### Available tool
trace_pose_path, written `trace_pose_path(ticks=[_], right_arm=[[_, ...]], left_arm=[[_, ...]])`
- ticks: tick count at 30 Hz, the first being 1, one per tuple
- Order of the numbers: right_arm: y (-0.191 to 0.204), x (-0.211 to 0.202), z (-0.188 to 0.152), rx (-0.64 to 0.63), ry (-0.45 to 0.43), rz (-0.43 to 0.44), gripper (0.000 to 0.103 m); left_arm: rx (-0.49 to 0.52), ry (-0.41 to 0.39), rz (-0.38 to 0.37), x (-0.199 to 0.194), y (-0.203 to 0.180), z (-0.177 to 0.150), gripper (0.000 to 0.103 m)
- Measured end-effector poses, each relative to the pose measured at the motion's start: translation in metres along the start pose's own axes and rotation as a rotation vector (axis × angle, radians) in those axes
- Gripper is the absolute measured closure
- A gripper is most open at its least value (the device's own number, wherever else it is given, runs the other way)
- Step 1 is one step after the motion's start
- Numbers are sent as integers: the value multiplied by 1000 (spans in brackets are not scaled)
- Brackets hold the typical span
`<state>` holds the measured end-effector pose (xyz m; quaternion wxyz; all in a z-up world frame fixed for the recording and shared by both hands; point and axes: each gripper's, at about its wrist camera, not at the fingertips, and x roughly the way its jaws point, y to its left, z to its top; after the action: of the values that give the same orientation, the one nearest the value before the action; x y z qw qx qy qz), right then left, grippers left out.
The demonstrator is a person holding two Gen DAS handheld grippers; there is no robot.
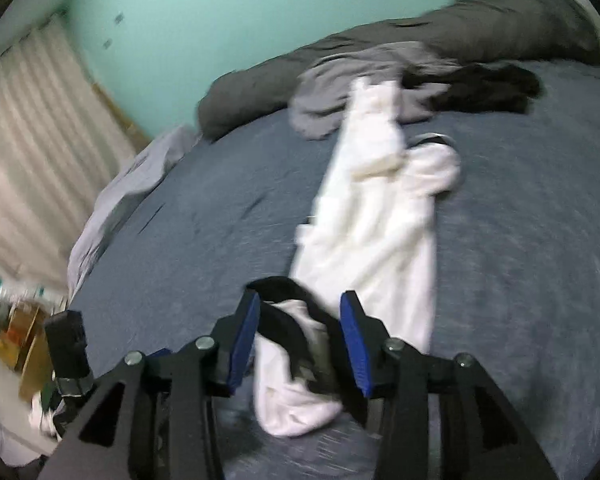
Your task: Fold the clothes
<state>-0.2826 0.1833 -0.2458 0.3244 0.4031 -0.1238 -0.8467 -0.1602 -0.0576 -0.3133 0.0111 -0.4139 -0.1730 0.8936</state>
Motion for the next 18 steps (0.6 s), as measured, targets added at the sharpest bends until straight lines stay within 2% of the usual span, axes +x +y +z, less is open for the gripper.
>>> trace_pose_path(ticks=[4,14,18], right_arm=[[-16,-2,-13,39,9,-57,61],[-5,1,-29,-66,-70,-103,61],[6,11,-23,-98,-54,-109,61]], left_arm=[[28,-9,6,4,-6,5,0],[17,4,45,26,-3,13,0],[22,1,49,31,-8,15,0]])
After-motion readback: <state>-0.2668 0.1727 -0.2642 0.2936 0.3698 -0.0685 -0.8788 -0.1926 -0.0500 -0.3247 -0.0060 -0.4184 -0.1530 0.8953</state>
